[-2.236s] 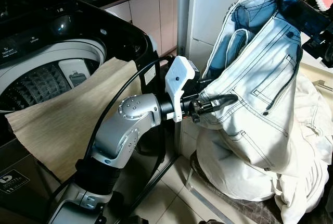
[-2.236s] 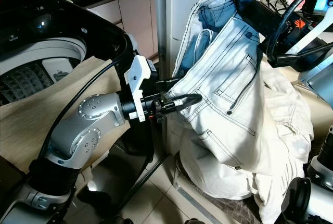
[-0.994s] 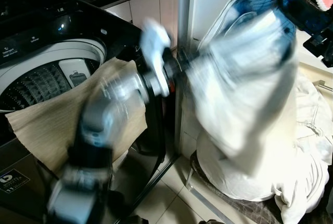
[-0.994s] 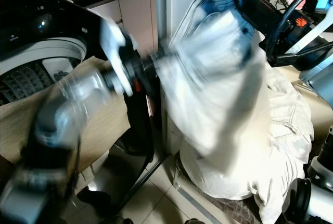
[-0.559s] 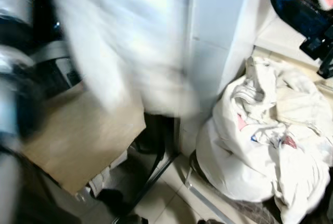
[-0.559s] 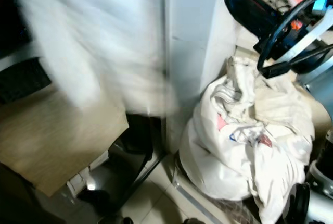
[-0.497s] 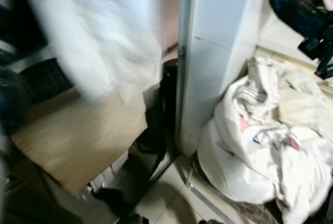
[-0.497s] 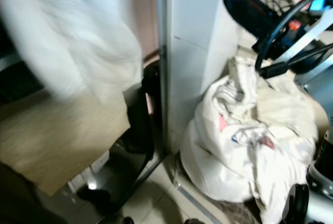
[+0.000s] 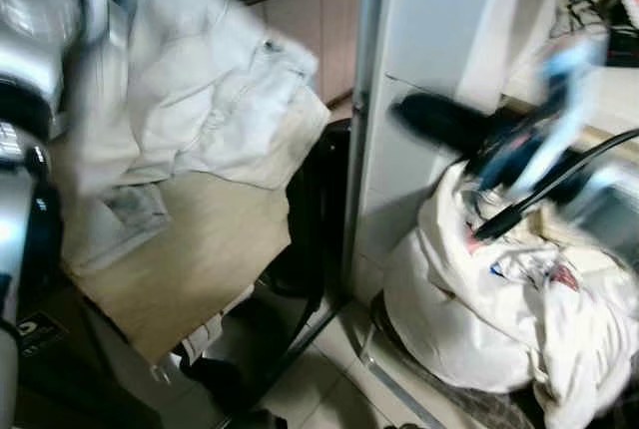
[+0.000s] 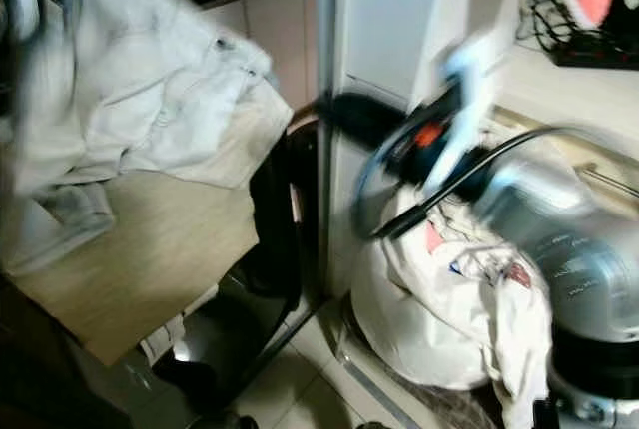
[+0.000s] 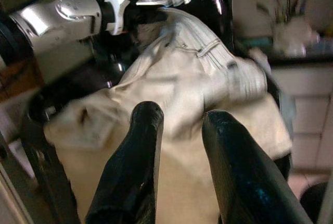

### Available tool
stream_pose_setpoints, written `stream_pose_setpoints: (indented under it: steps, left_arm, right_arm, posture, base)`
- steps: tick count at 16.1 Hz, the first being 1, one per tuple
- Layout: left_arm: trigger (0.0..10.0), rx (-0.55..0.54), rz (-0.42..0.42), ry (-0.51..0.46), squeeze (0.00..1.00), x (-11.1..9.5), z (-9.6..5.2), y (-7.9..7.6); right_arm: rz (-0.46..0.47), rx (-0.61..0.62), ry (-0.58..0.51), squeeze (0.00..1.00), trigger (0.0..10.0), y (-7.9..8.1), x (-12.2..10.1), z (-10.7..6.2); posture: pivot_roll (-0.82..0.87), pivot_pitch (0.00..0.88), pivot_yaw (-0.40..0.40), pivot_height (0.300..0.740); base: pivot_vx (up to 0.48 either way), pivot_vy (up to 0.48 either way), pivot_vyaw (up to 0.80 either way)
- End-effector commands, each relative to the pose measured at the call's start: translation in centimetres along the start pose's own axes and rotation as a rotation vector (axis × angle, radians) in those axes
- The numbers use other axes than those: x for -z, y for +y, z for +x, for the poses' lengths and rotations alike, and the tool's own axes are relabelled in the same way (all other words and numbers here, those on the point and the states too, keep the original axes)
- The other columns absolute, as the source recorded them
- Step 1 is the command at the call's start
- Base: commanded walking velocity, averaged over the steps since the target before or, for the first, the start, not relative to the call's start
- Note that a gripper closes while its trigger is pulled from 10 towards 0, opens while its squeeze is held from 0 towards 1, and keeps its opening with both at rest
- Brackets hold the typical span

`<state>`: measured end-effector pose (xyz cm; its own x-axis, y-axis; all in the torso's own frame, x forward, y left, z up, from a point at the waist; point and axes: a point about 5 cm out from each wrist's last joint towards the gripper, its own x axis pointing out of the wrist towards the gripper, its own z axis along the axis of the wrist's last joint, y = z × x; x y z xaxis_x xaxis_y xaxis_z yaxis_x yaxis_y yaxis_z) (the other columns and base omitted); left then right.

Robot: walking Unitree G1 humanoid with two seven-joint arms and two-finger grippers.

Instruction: Clothes washing

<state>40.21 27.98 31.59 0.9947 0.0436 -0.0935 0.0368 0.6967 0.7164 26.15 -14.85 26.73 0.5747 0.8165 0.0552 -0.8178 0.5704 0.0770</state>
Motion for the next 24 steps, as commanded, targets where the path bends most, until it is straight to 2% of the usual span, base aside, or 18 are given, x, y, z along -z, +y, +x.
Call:
stream_pose_setpoints:
  steps: [1, 2, 5, 8, 9, 10, 11, 12, 13, 15, 17, 18, 20, 21, 22, 23, 24]
  left_arm:
    - [10.0, 0.001, 0.020, 0.081, 1.00, 0.8, -0.6, 1.6]
    - [10.0, 0.004, 0.048, 0.118, 1.00, 1.3, -0.9, 2.0]
    - [10.0, -0.105, 0.095, 0.174, 1.00, 2.2, -2.0, 4.5]
    - [10.0, -0.206, 0.147, 0.185, 1.00, 2.3, -2.7, 6.3]
    - [10.0, -0.184, 0.086, 0.125, 1.00, 1.7, -2.4, 5.8]
    - [10.0, -0.079, -0.066, -0.005, 1.00, 0.2, -1.7, 4.3]
    - [10.0, -0.036, -0.113, -0.047, 0.89, -0.4, -1.5, 3.8]
    - [10.0, 0.170, -0.261, -0.199, 0.00, -2.5, -0.7, 1.2]
    - [10.0, 0.358, -0.368, -0.326, 0.00, -4.2, -0.5, -0.9]
    - [10.0, 0.625, -0.371, -0.426, 0.00, -5.3, -0.7, -4.1]
    - [10.0, 0.732, -0.358, -0.413, 0.00, -5.0, -0.7, -5.6]
    - [10.0, 0.854, -0.316, -0.340, 0.00, -3.7, -0.8, -7.3]
    - [10.0, 0.937, -0.279, -0.233, 0.00, -2.1, -0.9, -9.2]
    - [10.0, 0.949, -0.283, -0.224, 0.00, -1.9, -0.9, -9.5]
    - [10.0, 0.963, -0.254, -0.190, 0.00, -1.4, -0.9, -10.3]
    - [10.0, 0.947, -0.219, -0.159, 0.00, -0.9, -0.8, -10.7]
    - [10.0, 0.833, -0.135, -0.066, 0.00, 0.4, -0.3, -11.0]
  right_arm:
    - [-0.044, -0.006, 0.039, 0.00, 10.0, 0.4, 0.0, 0.2]
    - [-0.057, -0.014, 0.069, 0.00, 10.0, 0.6, 0.4, 0.2]
    - [-0.094, -0.019, 0.163, 0.00, 10.0, 0.7, 2.1, 0.7]
    - [-0.104, 0.062, 0.174, 0.00, 10.0, -0.5, 2.3, 1.0]
    - [-0.105, 0.070, 0.173, 0.00, 10.0, -0.7, 2.3, 1.0]
    - [-0.107, 0.069, 0.171, 0.00, 10.0, -0.7, 2.3, 1.1]
    - [-0.108, 0.069, 0.171, 0.00, 10.0, -0.7, 2.3, 1.1]
    - [-0.113, 0.068, 0.177, 0.00, 10.0, -0.7, 2.5, 1.2]
    - [-0.121, 0.068, 0.188, 0.00, 10.0, -0.6, 2.7, 1.3]
    - [-0.127, 0.064, 0.195, 0.00, 10.0, -0.5, 2.9, 1.4]
    - [-0.128, 0.063, 0.193, 0.00, 10.0, -0.5, 2.8, 1.4]
    - [-0.128, 0.058, 0.196, 0.00, 10.0, -0.4, 2.8, 1.3]
    - [-0.133, 0.047, 0.215, 0.00, 10.0, -0.2, 3.1, 1.2]
    - [-0.135, 0.045, 0.218, 0.00, 10.0, -0.1, 3.1, 1.2]
    - [-0.138, 0.042, 0.226, 0.00, 10.0, -0.1, 3.2, 1.1]
    - [-0.141, 0.042, 0.230, 0.00, 10.0, -0.1, 3.3, 1.2]
    - [-0.147, 0.043, 0.238, 0.00, 10.0, -0.1, 3.4, 1.2]
  posture:
    - [-0.09, 0.000, 0.071, 0.740]
    - [-0.09, 0.000, 0.071, 0.740]
    - [-0.08, 0.000, 0.060, 0.740]
    - [-0.07, 0.000, 0.056, 0.740]
    - [-0.06, 0.000, 0.053, 0.740]
    - [-0.06, 0.000, 0.053, 0.740]
    - [-0.06, 0.000, 0.053, 0.740]
    - [-0.06, 0.000, 0.052, 0.740]
    - [-0.07, 0.000, 0.052, 0.740]
    - [-0.07, 0.000, 0.056, 0.740]
    - [-0.08, 0.000, 0.058, 0.740]
    - [-0.08, 0.000, 0.059, 0.740]
    - [-0.08, 0.000, 0.060, 0.740]
    - [-0.08, 0.000, 0.060, 0.740]
    - [-0.08, 0.000, 0.060, 0.740]
    - [-0.08, 0.000, 0.060, 0.740]
    - [-0.09, 0.000, 0.057, 0.740]
  base:
    - [0.000, 0.000, 0.00]
    - [0.000, 0.000, 0.00]
    - [0.000, 0.000, 0.00]
    - [0.000, 0.000, 0.00]
    - [0.000, 0.000, 0.00]
    - [0.000, 0.000, 0.00]
    - [0.000, 0.000, 0.00]
    - [0.000, 0.000, 0.00]
    - [0.000, 0.000, 0.00]
    - [0.000, 0.000, 0.00]
    - [0.000, 0.000, 0.00]
    - [0.000, 0.000, 0.00]
    - [0.000, 0.000, 0.00]
    - [0.000, 0.000, 0.00]
    - [0.000, 0.000, 0.00]
    - [0.000, 0.000, 0.00]
    - [0.000, 0.000, 0.00]
